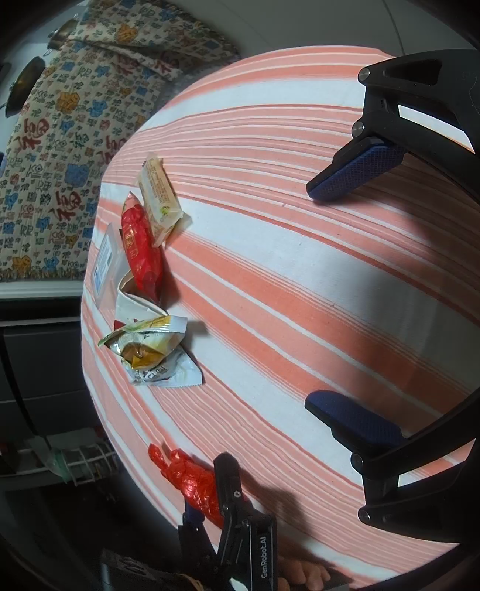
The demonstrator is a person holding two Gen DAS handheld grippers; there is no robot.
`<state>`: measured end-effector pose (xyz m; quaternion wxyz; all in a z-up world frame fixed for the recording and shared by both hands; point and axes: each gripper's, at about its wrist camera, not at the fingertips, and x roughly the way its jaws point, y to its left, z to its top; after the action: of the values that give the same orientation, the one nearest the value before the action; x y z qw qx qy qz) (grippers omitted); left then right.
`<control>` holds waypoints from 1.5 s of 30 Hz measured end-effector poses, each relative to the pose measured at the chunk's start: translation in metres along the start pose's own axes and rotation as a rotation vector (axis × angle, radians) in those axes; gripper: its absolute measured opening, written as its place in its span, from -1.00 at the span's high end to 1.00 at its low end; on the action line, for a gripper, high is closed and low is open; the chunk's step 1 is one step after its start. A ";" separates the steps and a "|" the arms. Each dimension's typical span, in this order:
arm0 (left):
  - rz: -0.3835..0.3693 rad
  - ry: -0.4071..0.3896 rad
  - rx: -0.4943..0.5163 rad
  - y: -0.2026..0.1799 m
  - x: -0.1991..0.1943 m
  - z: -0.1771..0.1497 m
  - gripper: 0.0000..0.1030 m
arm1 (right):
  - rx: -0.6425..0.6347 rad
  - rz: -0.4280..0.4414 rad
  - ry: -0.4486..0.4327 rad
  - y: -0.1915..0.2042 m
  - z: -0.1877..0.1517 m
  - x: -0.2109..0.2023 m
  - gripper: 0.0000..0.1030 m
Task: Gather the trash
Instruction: 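Grasp the silver-and-yellow snack wrapper with the right gripper while the left holds the bag, then carry the bag and snack wrapper over the blue wastebasket with both grippers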
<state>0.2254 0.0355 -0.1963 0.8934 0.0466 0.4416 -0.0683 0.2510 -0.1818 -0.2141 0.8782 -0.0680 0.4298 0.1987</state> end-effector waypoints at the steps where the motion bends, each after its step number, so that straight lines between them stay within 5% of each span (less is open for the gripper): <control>1: 0.007 0.001 0.006 -0.001 0.000 0.000 -0.50 | 0.000 0.000 0.001 0.000 0.000 0.000 -0.99; 5: 0.008 0.000 0.007 -0.001 0.002 0.001 -0.52 | 0.000 0.003 0.005 0.000 0.002 0.000 -0.99; 16: 0.005 0.000 0.003 -0.001 0.001 -0.001 -0.52 | -0.045 0.132 -0.066 0.024 0.081 0.031 -0.48; 17: 0.004 0.000 0.003 -0.001 0.001 -0.001 -0.52 | -0.051 0.133 -0.059 0.025 0.085 0.038 -0.28; 18: 0.004 0.000 0.003 -0.001 0.001 -0.001 -0.53 | -0.054 0.136 -0.048 0.026 0.087 0.044 0.22; 19: 0.003 0.000 0.002 -0.001 0.001 -0.001 -0.53 | -0.050 0.138 -0.037 0.025 0.086 0.046 0.51; 20: 0.004 0.000 0.002 -0.001 0.001 -0.001 -0.53 | -0.031 0.155 -0.040 0.021 0.084 0.043 0.59; 24: 0.004 0.000 0.002 -0.001 0.001 -0.001 -0.53 | 0.042 0.160 -0.076 0.007 0.051 0.007 0.59; 28: 0.005 0.000 0.004 -0.001 0.001 -0.001 -0.53 | 0.054 0.050 -0.072 0.005 0.015 -0.023 0.59; 31: 0.006 0.000 0.004 -0.001 0.001 -0.001 -0.53 | 0.029 0.040 -0.077 0.008 0.005 -0.022 0.23; 32: 0.006 0.000 0.004 -0.001 0.001 -0.001 -0.53 | 0.030 0.047 -0.070 0.006 0.004 -0.018 -0.23; 33: 0.005 0.000 0.004 -0.001 0.001 -0.001 -0.53 | 0.041 0.061 -0.064 0.005 0.000 -0.014 -0.44; 45: 0.005 0.000 0.003 -0.001 0.000 -0.001 -0.53 | -0.041 0.053 -0.019 0.021 0.000 -0.001 -0.88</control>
<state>0.2249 0.0345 -0.1972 0.8935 0.0492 0.4414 -0.0669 0.2420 -0.1632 -0.2126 0.8752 -0.0726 0.4188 0.2311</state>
